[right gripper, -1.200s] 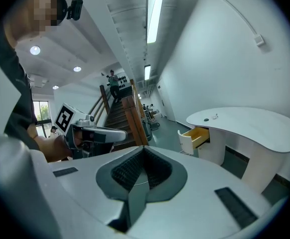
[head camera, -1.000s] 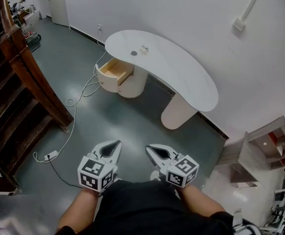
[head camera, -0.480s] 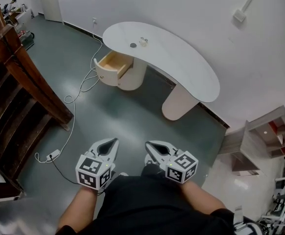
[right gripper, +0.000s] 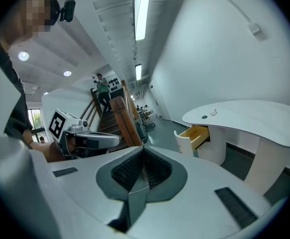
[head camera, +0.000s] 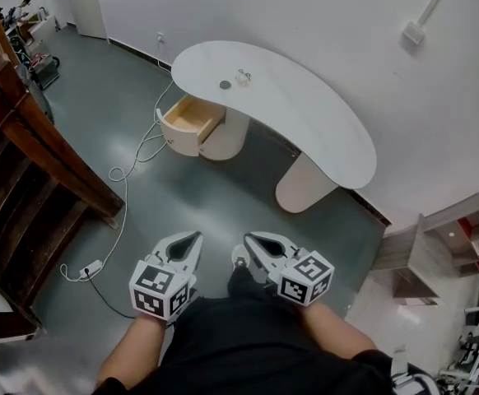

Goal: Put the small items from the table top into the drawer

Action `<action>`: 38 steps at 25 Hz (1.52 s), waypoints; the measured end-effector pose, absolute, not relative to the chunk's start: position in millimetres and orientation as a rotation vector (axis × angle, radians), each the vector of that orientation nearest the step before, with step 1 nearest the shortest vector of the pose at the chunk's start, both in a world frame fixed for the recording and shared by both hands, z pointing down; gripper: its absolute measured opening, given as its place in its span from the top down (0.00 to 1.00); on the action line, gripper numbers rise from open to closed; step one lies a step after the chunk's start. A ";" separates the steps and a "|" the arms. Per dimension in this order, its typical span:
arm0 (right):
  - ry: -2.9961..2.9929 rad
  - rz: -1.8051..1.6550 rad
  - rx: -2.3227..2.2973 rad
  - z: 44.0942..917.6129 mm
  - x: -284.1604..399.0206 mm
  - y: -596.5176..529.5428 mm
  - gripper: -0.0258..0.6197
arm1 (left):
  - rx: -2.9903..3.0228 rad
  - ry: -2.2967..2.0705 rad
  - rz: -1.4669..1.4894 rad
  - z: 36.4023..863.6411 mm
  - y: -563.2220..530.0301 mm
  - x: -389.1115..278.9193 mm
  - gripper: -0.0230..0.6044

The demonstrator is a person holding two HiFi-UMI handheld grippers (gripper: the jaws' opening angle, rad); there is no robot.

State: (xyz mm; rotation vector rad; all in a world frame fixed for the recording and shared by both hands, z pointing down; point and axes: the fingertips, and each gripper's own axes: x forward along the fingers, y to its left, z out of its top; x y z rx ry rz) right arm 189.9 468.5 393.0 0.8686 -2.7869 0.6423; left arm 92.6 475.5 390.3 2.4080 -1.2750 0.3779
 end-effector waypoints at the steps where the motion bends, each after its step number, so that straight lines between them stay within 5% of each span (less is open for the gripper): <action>1: -2.796 0.641 0.869 390.4 191.1 453.4 0.96 | 2.406 -1.283 0.382 389.3 463.0 93.7 0.94; 25: -2.894 0.709 0.707 381.4 242.0 230.5 0.96 | 2.303 -1.386 0.335 380.4 251.9 164.0 0.94; 38: -2.828 0.733 0.736 401.7 234.2 181.1 0.96 | 2.267 -1.365 0.330 396.2 199.9 137.5 0.94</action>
